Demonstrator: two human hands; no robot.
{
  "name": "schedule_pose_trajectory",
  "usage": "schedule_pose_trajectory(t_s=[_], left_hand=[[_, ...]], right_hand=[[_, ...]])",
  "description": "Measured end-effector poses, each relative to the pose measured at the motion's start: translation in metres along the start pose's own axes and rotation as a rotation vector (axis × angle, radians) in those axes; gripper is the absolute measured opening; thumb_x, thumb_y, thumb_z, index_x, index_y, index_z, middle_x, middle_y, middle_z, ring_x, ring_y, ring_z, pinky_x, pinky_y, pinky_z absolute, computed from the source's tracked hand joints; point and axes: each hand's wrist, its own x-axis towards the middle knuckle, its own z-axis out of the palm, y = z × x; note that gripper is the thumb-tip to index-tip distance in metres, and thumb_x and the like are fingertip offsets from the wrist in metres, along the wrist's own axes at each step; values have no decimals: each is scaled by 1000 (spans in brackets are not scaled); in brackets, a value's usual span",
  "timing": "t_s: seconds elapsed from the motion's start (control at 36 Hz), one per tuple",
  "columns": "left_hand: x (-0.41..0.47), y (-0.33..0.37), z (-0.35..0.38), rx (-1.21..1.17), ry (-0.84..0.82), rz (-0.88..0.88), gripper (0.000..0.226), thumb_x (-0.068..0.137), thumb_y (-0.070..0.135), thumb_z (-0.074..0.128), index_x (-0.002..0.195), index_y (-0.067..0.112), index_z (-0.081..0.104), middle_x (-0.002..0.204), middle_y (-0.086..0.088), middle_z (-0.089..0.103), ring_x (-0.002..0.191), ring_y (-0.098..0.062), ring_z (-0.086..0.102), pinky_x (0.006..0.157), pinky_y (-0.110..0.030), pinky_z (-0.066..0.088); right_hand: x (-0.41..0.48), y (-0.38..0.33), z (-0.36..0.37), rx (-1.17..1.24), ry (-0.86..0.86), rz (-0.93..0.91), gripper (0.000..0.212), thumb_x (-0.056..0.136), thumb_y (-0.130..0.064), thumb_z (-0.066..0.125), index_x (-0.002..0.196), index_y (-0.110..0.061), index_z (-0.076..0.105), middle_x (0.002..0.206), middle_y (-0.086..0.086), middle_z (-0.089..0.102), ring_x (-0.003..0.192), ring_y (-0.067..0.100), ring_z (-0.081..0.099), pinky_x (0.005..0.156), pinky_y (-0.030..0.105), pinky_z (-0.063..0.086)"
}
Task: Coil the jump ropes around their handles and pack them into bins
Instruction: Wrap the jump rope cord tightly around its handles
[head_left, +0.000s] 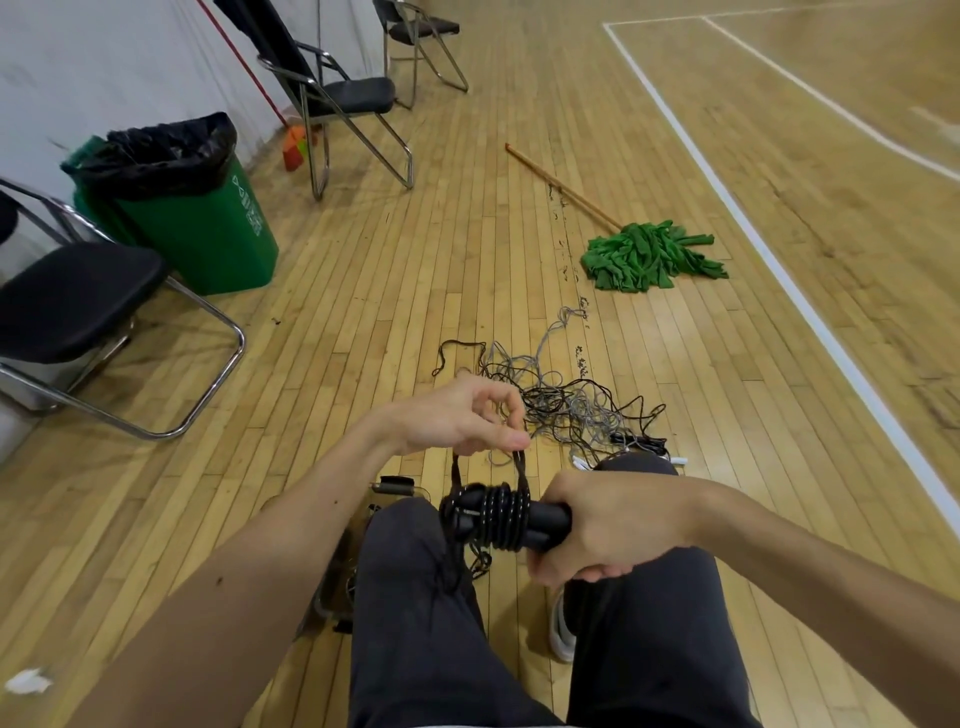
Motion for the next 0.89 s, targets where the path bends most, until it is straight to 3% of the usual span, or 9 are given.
schedule_pose_trajectory(t_s=[0.11,0.19,0.25,0.31,0.39,0.47,0.58,0.69,0.89], left_hand=[[2,-9,8,-101,27,-21,18,87,27,66,82,13,56,65,9,60,56,-7,56,53,-16,45],[0,-11,13,-67,27,-44,11,100,12,56,90,8,59,85,-2,60,71,-16,58,60,-15,49],[-3,-10,17,-19,78,-77,20,102,1,45,86,10,54,77,-4,51,63,-9,48,59,-9,43],[-4,-12,24,-65,67,-86,30,103,4,41,75,14,48,61,2,43,49,-5,37,50,-16,35],[-1,-22,35,-210,58,-49,32,105,31,43,78,15,46,59,2,38,51,-11,31,53,-26,28],[2,-22,48,-240,100,-52,45,99,54,42,72,18,48,61,2,42,54,-14,36,56,-26,35],[8,-19,59,-271,210,-34,52,104,51,38,64,19,47,59,0,45,54,-16,44,61,-32,43],[10,-18,64,-291,270,-11,53,105,49,39,63,18,49,55,1,43,52,-15,41,57,-28,43],[8,-23,71,-140,262,-29,36,103,37,52,82,9,62,53,4,48,48,-9,45,50,-21,43]], right_hand=[[-3,0,-8,141,79,-85,6,88,0,65,83,3,65,60,15,51,48,22,42,49,21,39],[-1,3,-11,205,146,-97,5,87,2,65,89,6,66,64,16,53,52,24,44,49,24,38],[2,7,-13,261,202,-91,9,87,2,64,93,8,64,61,11,54,53,23,44,50,27,37],[5,12,-15,324,289,-80,12,87,4,63,97,10,59,58,7,54,50,22,43,50,29,36],[10,23,-19,471,440,-50,18,86,7,63,101,1,53,60,9,54,47,20,42,49,32,36],[17,33,-21,545,550,-8,25,85,7,64,106,0,51,61,11,56,48,21,43,48,33,35],[24,41,-23,582,635,9,26,83,7,66,104,0,52,62,10,60,48,21,45,46,32,35],[27,52,-31,534,786,42,31,77,3,73,104,0,57,55,2,60,44,16,50,44,29,39],[26,74,-39,459,907,133,25,76,-7,81,93,-5,62,51,-3,61,43,14,53,46,27,40]])
